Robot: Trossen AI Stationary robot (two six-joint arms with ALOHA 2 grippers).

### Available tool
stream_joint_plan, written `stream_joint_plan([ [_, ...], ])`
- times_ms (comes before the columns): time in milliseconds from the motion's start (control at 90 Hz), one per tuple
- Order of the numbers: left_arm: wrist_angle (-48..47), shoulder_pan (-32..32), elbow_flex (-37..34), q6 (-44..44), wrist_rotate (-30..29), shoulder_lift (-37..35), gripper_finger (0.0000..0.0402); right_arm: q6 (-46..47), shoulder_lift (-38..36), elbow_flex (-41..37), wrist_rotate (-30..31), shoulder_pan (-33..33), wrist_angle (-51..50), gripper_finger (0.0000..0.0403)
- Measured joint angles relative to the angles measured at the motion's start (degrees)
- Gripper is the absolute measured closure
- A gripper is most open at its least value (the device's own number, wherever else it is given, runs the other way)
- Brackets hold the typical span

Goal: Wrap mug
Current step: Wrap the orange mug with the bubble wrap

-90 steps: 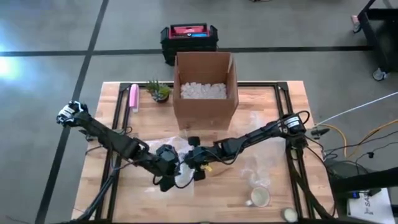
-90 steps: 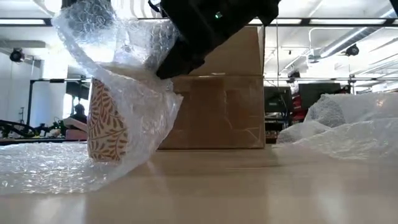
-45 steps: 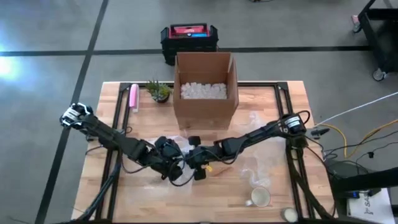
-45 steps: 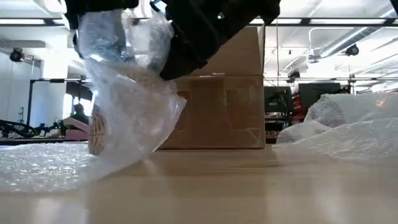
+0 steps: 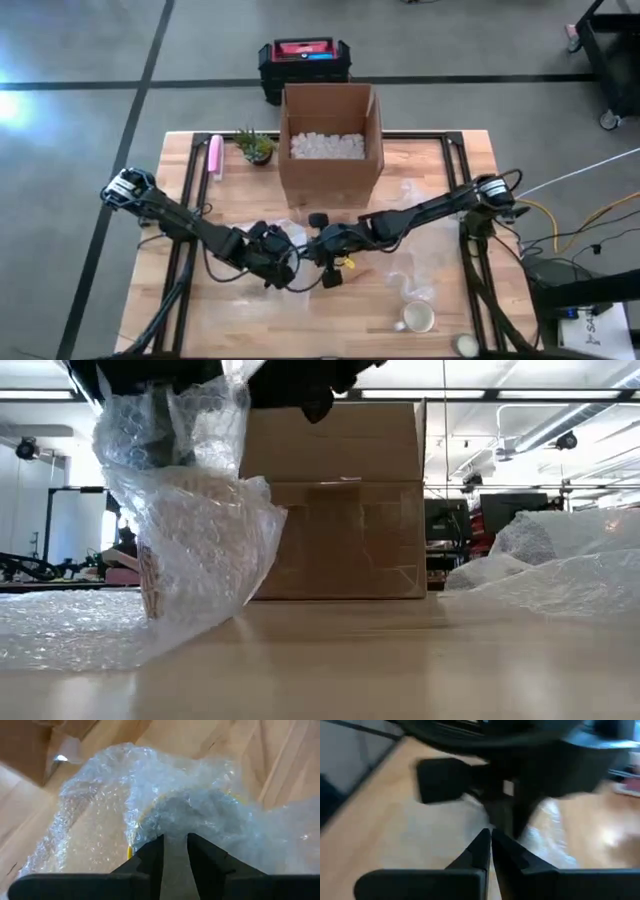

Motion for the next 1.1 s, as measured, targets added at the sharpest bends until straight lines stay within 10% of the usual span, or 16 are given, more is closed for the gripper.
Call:
stream_joint_plan([
  [1100,0.5,-1.5,3.9,2.2,8.8,-3.1,0.0327,-3.1,8.8,3.1,10.1,-1.6,2.2,0.0401],
])
